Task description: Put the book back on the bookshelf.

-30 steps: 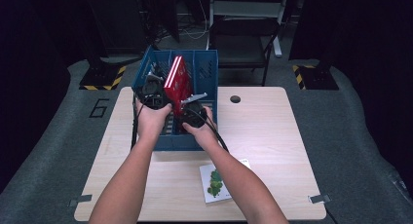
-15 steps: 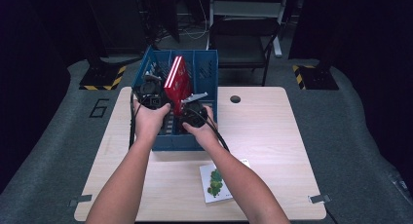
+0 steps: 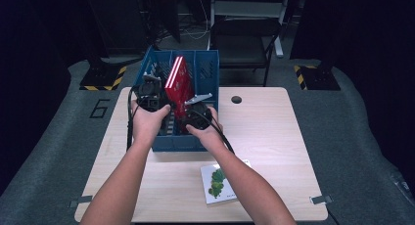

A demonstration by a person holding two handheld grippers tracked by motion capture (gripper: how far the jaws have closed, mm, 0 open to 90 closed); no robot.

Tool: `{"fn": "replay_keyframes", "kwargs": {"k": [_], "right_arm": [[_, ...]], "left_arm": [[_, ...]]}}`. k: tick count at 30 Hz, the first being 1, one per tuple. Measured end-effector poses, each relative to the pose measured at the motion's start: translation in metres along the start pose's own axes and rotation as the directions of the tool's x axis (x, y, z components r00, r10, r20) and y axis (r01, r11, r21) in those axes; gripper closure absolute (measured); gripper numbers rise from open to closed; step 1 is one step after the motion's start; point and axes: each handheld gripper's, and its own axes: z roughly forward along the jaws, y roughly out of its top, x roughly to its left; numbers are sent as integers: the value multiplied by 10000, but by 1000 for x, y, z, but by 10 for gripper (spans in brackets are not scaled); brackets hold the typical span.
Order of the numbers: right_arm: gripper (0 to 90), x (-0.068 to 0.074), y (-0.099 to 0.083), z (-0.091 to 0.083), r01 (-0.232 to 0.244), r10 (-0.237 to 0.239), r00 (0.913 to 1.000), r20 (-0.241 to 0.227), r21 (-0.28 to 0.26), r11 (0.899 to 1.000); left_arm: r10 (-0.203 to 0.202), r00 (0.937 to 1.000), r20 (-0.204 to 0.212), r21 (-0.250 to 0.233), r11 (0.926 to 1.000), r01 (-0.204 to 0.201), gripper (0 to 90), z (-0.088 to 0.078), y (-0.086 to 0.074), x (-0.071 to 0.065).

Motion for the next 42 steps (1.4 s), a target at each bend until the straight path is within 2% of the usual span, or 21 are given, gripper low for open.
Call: {"fn": "replay_keyframes", "kwargs": {"k": [3, 6, 8, 9, 15, 21, 25, 28, 29, 33, 34, 38, 42], "right_arm": [[509, 0, -3, -6, -158, 157, 9998, 147, 41, 9999], [482, 2, -5, -13, 20, -27, 9993, 367, 198, 9998], [462, 1, -7, -18, 85, -88, 9997, 229, 130, 9999], [456, 1, -8, -21, -1, -2, 9998, 218, 142, 9999], [407, -1, -11, -35, -219, 220, 9997, 76, -133, 9997], [387, 0, -14, -48, 68, -67, 10000, 14, -298, 9995], [357, 2, -17, -53, -30, 28, 10000, -61, -310, 9995], [349, 3, -20, -56, 181, -183, 9998, -45, -298, 9994], [348, 4, -21, -57, 122, -125, 9999, -91, -278, 9995], [349, 8, -26, -65, 211, -215, 9997, -148, -298, 9993], [349, 8, -27, -66, 277, -282, 9995, -154, -326, 9991], [350, 11, -30, -72, 246, -251, 9995, -191, -267, 9993], [350, 14, -35, -78, 470, -475, 9987, -192, -249, 9986]], "left_arm": [[93, 10000, -31, 18, 10000, -93, 534, -3, -1, -1], [174, 9998, 110, 62, 9998, -175, 547, -6, -3, -2], [279, 9996, 89, 2, 9996, -279, 547, -6, -3, -4], [177, 9997, 151, -44, 9998, -177, 544, -6, -4, -5], [450, 9988, 201, -109, 9989, -448, 506, -7, -6, -7], [699, 9971, 315, -193, 9974, -693, 422, -8, -10, -9], [896, 9948, 487, -309, 9956, -881, 396, -12, -12, -12], [999, 9932, 602, -456, 9942, -973, 383, -14, -15, -13], [1035, 9928, 607, -527, 9936, -1004, 378, -14, -16, -13], [1262, 9895, 700, -445, 9914, -1233, 379, -15, -20, -14], [1184, 9902, 735, -510, 9921, -1149, 379, -15, -21, -15], [1349, 9874, 822, -561, 9898, -1306, 388, -17, -26, -15], [1556, 9828, 999, -569, 9870, -1505, 399, -19, -33, -15]]}}
